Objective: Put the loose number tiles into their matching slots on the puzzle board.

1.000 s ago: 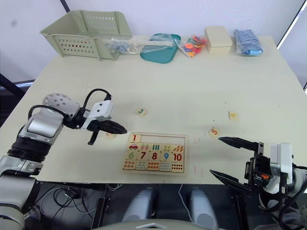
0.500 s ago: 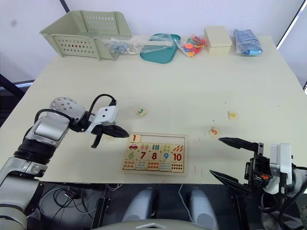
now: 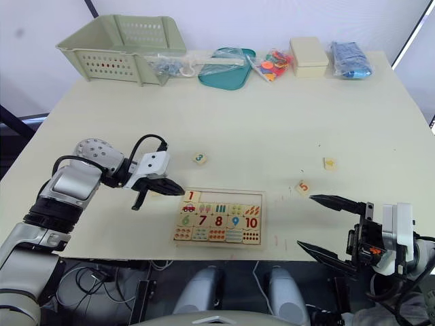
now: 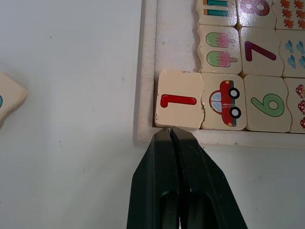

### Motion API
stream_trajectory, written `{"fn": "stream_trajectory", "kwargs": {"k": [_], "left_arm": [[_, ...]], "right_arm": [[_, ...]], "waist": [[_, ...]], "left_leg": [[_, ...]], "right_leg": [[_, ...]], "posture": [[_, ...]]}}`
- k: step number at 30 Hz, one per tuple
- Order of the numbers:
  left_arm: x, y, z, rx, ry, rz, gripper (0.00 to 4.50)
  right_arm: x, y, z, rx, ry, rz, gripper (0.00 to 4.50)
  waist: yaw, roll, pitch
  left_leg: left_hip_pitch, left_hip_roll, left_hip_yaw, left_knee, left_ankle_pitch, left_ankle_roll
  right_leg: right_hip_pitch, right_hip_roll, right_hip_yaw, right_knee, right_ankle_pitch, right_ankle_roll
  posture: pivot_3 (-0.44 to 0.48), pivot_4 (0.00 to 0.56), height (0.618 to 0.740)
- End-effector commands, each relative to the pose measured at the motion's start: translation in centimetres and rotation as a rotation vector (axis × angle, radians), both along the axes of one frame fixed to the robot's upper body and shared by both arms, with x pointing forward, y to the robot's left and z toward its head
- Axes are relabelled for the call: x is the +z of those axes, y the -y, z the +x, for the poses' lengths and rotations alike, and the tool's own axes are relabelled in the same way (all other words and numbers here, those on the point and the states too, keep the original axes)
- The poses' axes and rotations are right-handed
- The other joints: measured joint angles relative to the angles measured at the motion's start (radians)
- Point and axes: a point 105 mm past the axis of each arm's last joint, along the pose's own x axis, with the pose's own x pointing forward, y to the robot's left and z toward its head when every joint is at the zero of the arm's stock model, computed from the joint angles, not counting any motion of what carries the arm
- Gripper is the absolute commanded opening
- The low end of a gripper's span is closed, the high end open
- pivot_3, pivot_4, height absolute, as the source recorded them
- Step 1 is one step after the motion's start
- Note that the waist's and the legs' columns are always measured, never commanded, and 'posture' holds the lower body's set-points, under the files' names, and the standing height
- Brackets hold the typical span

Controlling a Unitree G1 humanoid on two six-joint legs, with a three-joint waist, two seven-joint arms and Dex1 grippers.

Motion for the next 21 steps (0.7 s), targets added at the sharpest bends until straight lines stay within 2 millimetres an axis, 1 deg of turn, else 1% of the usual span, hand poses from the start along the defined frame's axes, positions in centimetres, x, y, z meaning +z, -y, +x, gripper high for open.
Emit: {"fn": "stream_trajectory", "kwargs": {"k": [1,21], "left_arm": [[0.51,0.26,0.08,-0.021,0.024,0.004,0.05],[0.38,0.47,-0.77,-0.039,0.003,0.002,0.05]], "right_arm": [[0.66,-0.36,-0.34,0.015,0.030,0.002,4.50],[0.55,-0.34,-0.44,0.018,0.024,0.003,4.50]], "waist": [[0.000,0.000,0.000],[0.000,0.000,0.000]], "left_leg": [[0.000,0.000,0.000,0.000,0.000,0.000],[0.000,0.000,0.000,0.000,0.000,0.000]], "right_leg": [[0.000,0.000,0.000,0.000,0.000,0.000],[0.000,0.000,0.000,0.000,0.000,0.000]], "posture": [[0.000,0.150,0.740],[0.000,0.150,0.740]]}}
